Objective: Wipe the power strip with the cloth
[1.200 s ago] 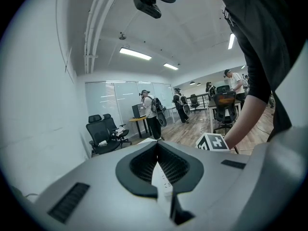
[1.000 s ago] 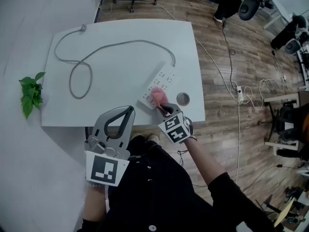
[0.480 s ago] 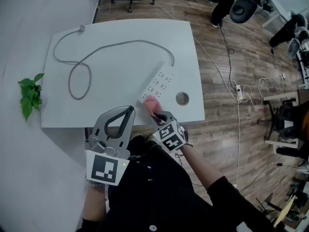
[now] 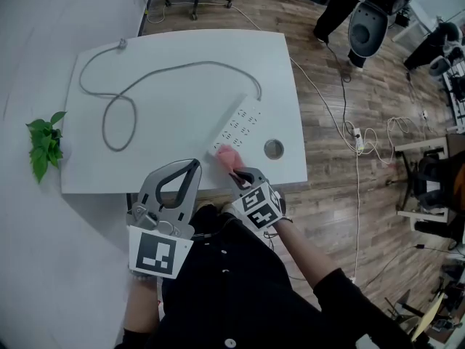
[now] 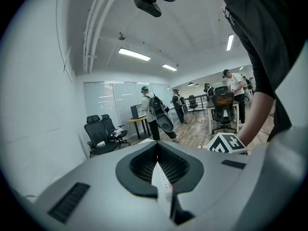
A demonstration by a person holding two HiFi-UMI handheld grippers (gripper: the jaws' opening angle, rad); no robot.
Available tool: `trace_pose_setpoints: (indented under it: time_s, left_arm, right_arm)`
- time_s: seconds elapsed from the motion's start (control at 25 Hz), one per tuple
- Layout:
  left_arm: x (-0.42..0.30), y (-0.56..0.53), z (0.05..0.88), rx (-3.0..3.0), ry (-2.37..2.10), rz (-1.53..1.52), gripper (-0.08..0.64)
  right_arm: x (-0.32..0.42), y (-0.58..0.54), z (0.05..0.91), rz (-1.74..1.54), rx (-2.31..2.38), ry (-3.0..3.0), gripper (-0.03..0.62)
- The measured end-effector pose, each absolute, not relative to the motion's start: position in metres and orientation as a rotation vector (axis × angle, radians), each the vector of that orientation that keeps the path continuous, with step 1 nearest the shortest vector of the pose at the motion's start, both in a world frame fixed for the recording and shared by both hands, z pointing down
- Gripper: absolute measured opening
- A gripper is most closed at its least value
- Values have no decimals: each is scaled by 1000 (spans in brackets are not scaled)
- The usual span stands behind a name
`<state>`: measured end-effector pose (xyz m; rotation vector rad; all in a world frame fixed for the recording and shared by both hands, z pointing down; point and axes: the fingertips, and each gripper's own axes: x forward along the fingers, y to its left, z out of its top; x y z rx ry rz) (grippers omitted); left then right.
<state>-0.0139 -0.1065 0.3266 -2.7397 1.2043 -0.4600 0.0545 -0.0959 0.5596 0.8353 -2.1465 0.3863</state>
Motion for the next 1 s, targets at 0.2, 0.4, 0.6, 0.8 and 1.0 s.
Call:
trace_pose_setpoints:
  time_s: [0.2,0.4,0.6,0.8,1.0]
  left_arm:
    - [-18,-108,326,-2734,1211,-457,15]
    - [-20,-108,326,-2738,1216,-448,14]
    - [-17,-108,322,-2731,1214,-450,14]
    - [-24,-107,324,-2715,1245,-462,14]
    - [-29,-105,323,-2701,1300,-481,14]
  right_arm:
    - [70,-106,539,369,909,-2152,49]
    - [93,-131,519,343,1012,-2148,49]
    - [120,-165,499,269,1075,-2128,49]
    - [137,-203,492,179,1100,-2094,49]
    - [152,-239,488,104,1097,-2051,49]
